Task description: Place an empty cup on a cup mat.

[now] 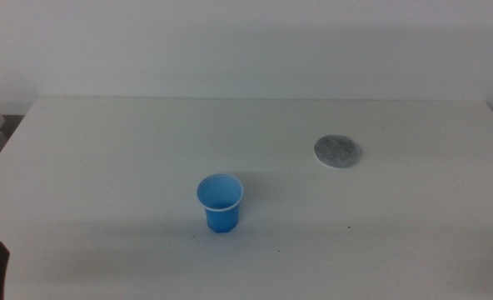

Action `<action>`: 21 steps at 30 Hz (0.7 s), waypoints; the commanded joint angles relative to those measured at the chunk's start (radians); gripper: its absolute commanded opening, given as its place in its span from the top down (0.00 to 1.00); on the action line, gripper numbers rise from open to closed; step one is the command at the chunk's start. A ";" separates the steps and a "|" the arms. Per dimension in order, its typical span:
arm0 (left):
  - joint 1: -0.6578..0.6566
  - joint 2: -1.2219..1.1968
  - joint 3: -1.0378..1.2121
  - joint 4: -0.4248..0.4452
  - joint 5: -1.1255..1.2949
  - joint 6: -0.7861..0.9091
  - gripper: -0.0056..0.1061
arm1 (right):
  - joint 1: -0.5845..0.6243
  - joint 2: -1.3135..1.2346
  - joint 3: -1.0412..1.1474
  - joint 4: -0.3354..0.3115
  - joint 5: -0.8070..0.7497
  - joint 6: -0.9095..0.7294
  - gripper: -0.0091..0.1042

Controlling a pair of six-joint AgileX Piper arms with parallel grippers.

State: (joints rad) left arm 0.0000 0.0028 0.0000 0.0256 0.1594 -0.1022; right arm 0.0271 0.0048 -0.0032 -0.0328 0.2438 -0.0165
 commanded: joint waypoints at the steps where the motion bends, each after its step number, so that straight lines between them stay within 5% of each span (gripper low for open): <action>1: 0.000 -0.001 -0.027 0.000 0.051 -0.003 0.11 | -0.007 -0.005 0.003 -0.006 -0.005 -0.004 0.10; 7: 0.000 0.293 -0.380 -0.105 0.380 0.080 0.11 | -0.007 -0.005 0.003 -0.006 -0.005 -0.004 0.10; 16: -0.004 0.804 -0.811 -0.393 0.643 0.292 0.11 | -0.007 -0.005 0.003 -0.006 -0.005 -0.004 0.10; 21: -0.120 1.092 -0.972 -0.378 0.652 0.334 0.11 | -0.007 -0.005 0.003 -0.006 -0.005 -0.004 0.10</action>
State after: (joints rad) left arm -0.0816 1.0083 -0.9211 -0.3508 0.8046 0.2181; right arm 0.0271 0.0048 -0.0032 -0.0328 0.2438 -0.0165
